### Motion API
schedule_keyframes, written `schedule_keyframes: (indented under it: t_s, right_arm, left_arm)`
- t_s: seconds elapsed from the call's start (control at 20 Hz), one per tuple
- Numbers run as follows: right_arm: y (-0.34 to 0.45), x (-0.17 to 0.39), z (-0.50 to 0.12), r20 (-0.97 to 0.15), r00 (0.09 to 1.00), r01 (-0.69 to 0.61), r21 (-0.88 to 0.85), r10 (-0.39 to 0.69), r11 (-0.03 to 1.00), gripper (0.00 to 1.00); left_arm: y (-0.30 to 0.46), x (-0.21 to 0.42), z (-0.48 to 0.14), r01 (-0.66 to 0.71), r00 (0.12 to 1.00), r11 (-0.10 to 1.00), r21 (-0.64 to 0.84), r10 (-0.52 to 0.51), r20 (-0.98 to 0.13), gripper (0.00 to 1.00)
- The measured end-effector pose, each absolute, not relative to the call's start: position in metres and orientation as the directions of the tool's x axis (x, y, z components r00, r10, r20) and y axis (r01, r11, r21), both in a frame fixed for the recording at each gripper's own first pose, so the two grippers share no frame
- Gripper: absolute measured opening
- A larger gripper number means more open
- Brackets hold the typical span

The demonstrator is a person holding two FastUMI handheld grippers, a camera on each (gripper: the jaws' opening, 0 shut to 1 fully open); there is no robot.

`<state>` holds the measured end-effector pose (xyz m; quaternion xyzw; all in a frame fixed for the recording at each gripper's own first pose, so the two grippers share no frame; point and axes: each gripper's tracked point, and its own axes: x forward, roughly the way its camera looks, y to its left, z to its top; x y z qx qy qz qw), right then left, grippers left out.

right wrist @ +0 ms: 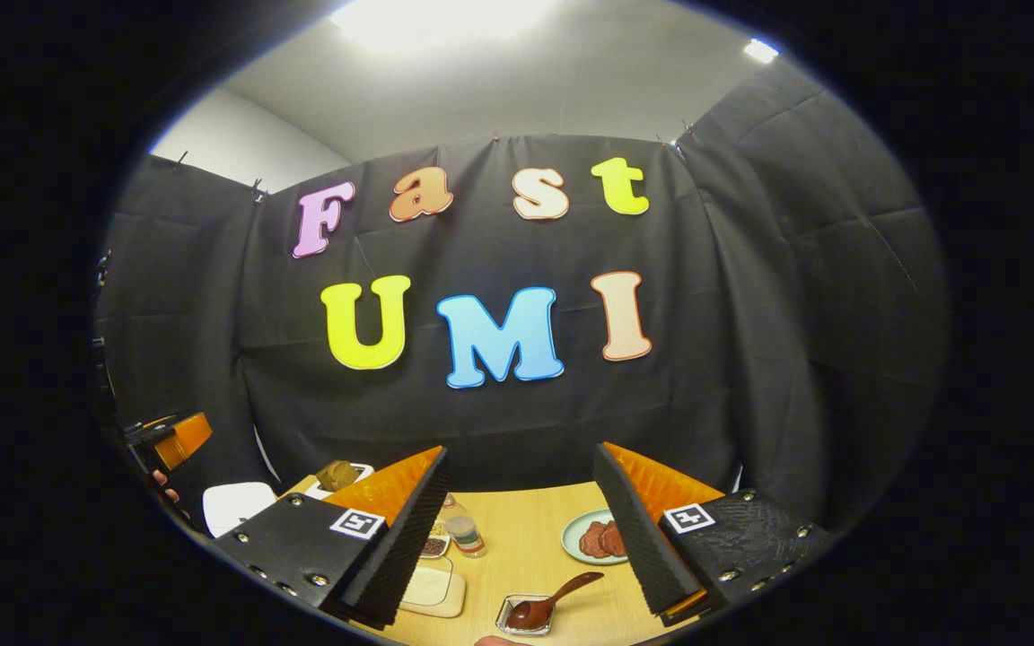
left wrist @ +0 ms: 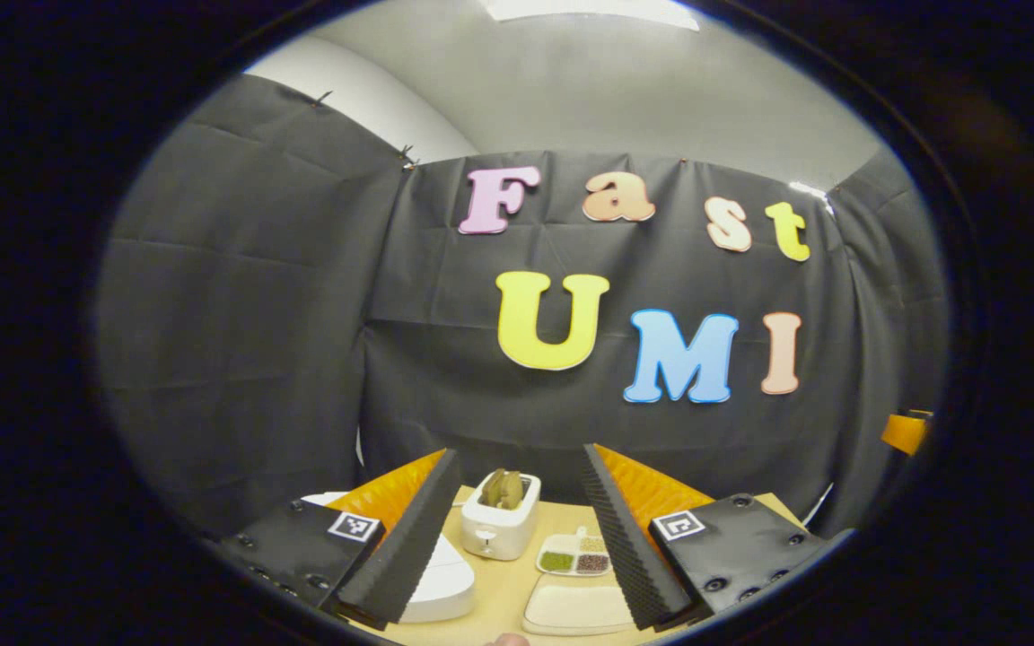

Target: Close the left gripper, press the button to open the rice cooker; take a wooden spoon from the chopstick holder with the right hand, scoop a spoonful of rice and pour it into the rice cooker, then put the wooden spoon back into the chopstick holder.

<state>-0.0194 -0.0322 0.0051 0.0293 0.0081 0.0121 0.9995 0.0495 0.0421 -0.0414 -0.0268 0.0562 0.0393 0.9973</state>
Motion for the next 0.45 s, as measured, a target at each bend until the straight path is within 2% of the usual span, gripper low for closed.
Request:
schedule_keyframes:
  t_s: [0.15,0.45]
  right_arm:
    - [-0.031,-0.019,0.018,0.027,0.999,-0.030,0.033,0.029,0.999,0.97]
    - [-0.020,-0.020,0.024,0.037,0.999,-0.038,0.041,0.036,0.998,0.97]
  left_arm:
    - [0.012,0.032,-0.022,-0.046,0.996,0.997,-0.068,0.040,-0.083,0.96]
    - [-0.002,0.030,-0.028,-0.011,0.997,0.998,-0.065,0.005,-0.079,0.96]
